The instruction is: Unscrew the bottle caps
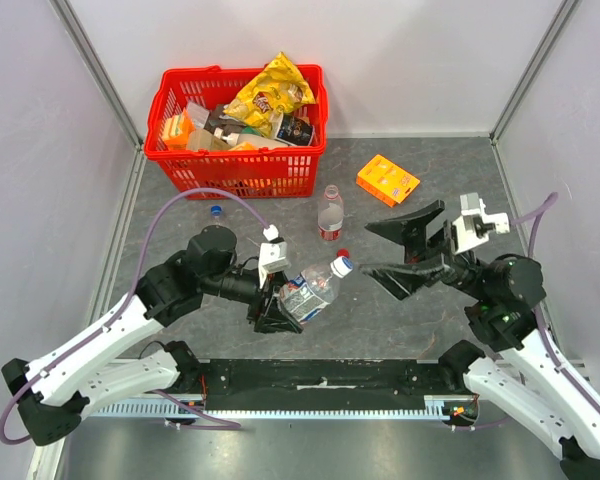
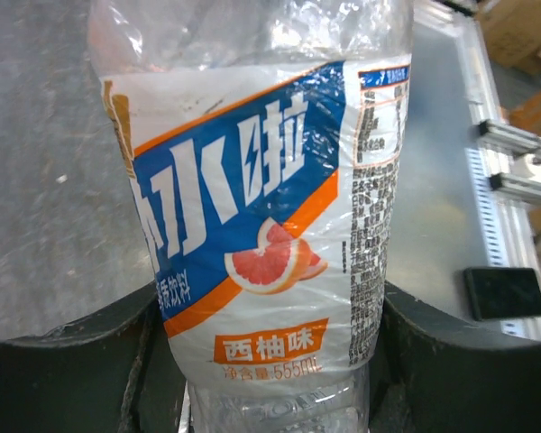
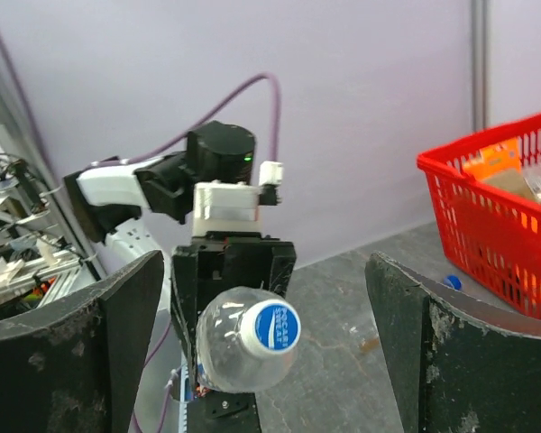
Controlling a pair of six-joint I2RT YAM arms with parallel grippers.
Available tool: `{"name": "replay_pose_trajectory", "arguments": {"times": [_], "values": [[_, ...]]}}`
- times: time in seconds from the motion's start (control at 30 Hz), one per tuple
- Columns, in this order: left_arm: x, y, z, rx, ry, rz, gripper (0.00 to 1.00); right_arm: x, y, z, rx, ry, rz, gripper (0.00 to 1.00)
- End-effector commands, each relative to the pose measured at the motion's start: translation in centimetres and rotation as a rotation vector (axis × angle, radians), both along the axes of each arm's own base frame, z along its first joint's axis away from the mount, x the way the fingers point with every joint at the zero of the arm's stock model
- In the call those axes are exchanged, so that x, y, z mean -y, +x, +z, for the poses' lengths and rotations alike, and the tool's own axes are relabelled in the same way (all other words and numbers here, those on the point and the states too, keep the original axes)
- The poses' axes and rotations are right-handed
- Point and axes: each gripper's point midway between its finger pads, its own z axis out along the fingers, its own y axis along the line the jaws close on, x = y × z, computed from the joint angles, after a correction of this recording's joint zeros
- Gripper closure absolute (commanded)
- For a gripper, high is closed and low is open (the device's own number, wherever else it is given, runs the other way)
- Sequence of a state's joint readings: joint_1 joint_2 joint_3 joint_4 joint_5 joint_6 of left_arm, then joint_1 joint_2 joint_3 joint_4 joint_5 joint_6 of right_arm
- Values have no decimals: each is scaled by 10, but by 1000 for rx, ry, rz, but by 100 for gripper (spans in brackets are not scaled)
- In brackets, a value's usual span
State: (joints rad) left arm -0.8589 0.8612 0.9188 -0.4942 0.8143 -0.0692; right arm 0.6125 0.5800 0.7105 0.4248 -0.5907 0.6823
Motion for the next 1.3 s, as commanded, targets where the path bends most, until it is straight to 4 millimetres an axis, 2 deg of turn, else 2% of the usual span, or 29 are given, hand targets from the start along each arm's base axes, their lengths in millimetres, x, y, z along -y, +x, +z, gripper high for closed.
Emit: {"name": "replay_pose_trajectory", "arguments": {"times": [0.0, 0.17, 0.37, 0.57, 0.8, 0.93, 1.03, 1.27], "values": [[-10, 30, -16, 150, 104, 119, 75, -7, 35, -7, -125, -37, -97, 2], [-20, 57, -38, 214, 226, 230, 75, -20, 67, -33, -292, -113, -144, 2], [-28, 80, -60, 245, 347, 312, 75, -35, 85, -71, -436, -178, -137, 2], [-34, 97, -74, 262, 416, 386, 75, -42, 94, -115, -582, -224, -135, 5], [-39, 112, -94, 269, 496, 458, 77, -42, 101, -149, -690, -267, -140, 12], [-38, 111, -101, 259, 508, 453, 78, -40, 107, -172, -763, -293, -129, 18], [-37, 109, -103, 254, 504, 452, 78, -41, 108, -177, -772, -295, -97, 26], [-36, 107, -109, 242, 513, 443, 78, -51, 106, -192, -834, -290, -13, 34]]}}
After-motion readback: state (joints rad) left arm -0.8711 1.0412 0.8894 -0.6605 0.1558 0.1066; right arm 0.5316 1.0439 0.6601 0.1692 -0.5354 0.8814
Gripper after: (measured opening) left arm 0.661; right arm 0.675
